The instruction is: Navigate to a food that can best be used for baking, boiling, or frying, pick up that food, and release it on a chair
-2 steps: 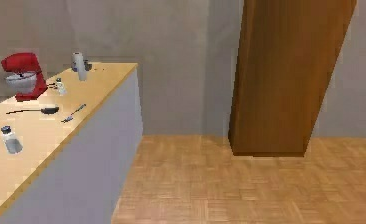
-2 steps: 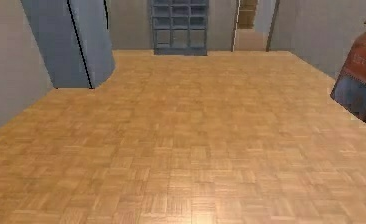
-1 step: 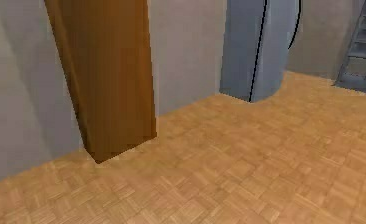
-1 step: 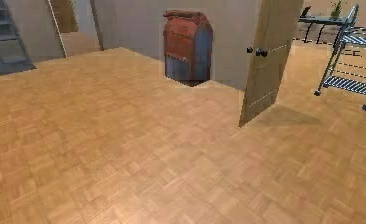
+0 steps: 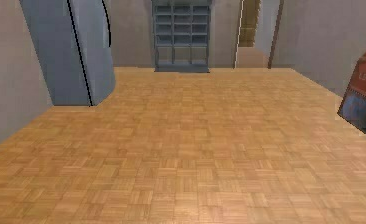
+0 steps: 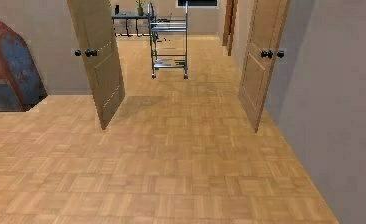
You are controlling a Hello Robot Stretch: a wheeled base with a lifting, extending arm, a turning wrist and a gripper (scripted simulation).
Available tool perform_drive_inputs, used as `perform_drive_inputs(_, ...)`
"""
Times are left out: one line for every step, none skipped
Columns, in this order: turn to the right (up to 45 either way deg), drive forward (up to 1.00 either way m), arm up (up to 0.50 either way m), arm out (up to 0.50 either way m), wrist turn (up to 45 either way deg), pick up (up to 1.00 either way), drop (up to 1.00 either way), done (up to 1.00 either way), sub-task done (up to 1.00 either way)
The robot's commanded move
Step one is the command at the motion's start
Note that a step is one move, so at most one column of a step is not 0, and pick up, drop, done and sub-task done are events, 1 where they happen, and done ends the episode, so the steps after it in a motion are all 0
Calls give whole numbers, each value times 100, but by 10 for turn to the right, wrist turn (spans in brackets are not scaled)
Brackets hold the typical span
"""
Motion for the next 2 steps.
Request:
perform_drive_inputs(0,10,0,0,0,0,0,0,0)
perform_drive_inputs(450,0,0,0,0,0,0,0,0)
